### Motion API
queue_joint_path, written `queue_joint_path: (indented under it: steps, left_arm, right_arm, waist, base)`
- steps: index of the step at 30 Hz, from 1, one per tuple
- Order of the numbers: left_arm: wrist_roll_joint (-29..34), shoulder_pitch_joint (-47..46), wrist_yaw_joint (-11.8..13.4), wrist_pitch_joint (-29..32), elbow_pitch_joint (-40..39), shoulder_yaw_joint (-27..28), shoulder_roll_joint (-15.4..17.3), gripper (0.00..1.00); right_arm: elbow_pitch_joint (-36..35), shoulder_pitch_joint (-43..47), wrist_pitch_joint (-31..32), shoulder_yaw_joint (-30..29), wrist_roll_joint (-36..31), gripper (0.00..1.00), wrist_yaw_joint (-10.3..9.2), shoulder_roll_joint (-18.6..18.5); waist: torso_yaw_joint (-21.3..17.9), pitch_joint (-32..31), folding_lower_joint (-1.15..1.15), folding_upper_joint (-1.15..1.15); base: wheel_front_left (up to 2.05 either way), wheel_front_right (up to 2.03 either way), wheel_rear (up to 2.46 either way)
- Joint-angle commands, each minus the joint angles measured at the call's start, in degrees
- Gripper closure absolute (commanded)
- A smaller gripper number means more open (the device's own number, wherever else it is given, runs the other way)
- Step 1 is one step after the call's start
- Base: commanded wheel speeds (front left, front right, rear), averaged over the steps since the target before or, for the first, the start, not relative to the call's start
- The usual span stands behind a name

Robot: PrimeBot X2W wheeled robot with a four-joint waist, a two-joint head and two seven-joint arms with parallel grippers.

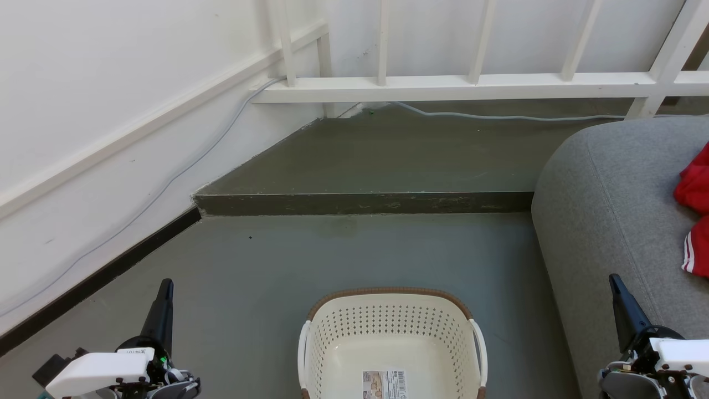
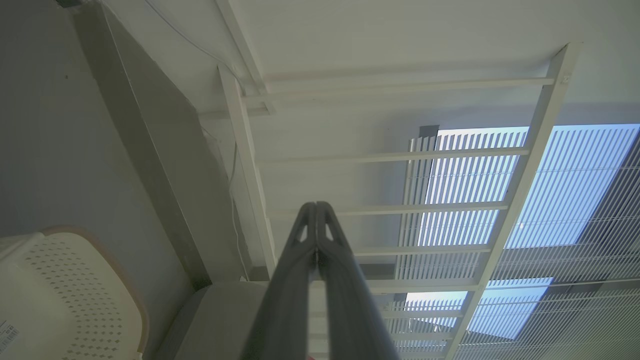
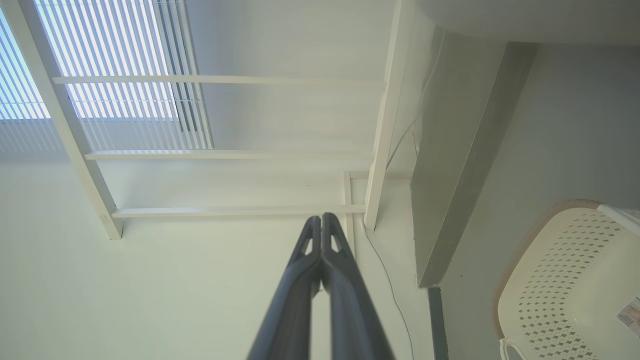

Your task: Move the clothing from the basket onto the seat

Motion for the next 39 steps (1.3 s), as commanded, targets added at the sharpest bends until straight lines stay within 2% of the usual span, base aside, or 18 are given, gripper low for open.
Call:
queue_joint_path:
  steps: [1, 39]
  left_arm:
    - [-0.25, -3.24, -0.43, 0.35, -1.62, 1.87, 0.66, 1.00]
    - [-0.25, -3.24, -0.43, 0.35, -1.62, 1.87, 0.66, 1.00]
  right_arm:
    - [-1.87, -2.11, 0.46, 0.97, 0.64, 1.00, 0.25, -0.60]
    - [-1.87, -2.10, 0.45, 0.98, 0.64, 1.00, 0.25, -0.60]
  waist:
    - [0.00, 0.00, 0.00, 0.00]
    - [0.00, 0.00, 0.00, 0.00]
  base:
    - [0.00, 0.00, 0.00]
    - [0.00, 0.00, 0.00]
